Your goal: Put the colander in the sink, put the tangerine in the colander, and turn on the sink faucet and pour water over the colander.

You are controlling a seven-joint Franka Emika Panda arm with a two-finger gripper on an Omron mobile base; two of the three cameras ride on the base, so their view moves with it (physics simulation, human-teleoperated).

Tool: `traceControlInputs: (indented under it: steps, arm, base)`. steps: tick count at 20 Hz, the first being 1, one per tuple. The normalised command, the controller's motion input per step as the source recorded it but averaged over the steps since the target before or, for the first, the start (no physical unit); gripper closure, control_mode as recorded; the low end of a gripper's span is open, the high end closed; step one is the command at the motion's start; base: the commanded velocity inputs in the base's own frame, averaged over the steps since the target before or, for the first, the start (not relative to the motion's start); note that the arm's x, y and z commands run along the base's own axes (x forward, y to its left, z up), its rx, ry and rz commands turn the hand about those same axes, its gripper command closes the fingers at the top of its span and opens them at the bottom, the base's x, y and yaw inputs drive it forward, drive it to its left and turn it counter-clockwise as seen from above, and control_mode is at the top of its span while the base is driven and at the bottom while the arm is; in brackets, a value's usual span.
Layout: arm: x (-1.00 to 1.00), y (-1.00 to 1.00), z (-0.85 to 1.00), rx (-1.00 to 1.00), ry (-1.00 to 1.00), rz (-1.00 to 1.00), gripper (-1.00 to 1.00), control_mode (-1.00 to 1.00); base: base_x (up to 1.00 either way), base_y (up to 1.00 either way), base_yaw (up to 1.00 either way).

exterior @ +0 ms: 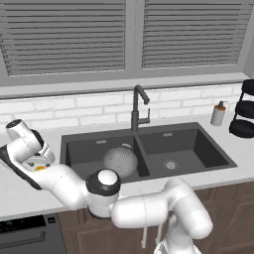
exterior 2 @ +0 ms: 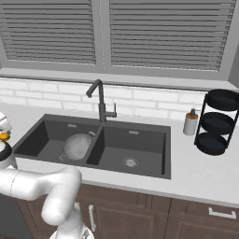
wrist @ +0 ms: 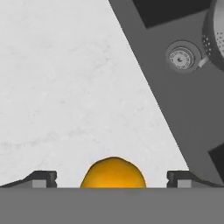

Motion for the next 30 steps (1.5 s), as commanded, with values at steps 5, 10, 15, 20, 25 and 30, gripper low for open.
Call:
traceControlInputs:
  steps: [5, 10, 15, 20, 25, 30]
  arm:
    - [0.00, 0.00, -0.43, 0.25, -0.29, 0.25, -1.00, -1.00]
    - [-0.24, -0.13, -0.57, 0.20, -0.07, 0.20, -1.00, -1.00]
    - [-0.18, -0.06, -0.66, 0.10, 0.01, 0.14, -1.00, -1.00]
    - [0.00, 0.10, -0.67, 0.05, 0.00, 0.12, -1.00, -1.00]
    - [-0.06, 0.11, -0.66, 0.03, 0.02, 0.09, 1.00, -1.00]
    - [-0.45, -0.02, -0.72, 0.03, 0.15, 0.08, 1.00, -1.00]
  base:
    - [0.00, 0.00, 0.00]
    - [0.00, 0.00, 0.00]
    - [0.00, 0.00, 0.00]
    - [0.00, 0.00, 0.00]
    - [0.00, 0.00, 0.00]
    - [0.00, 0.00, 0.00]
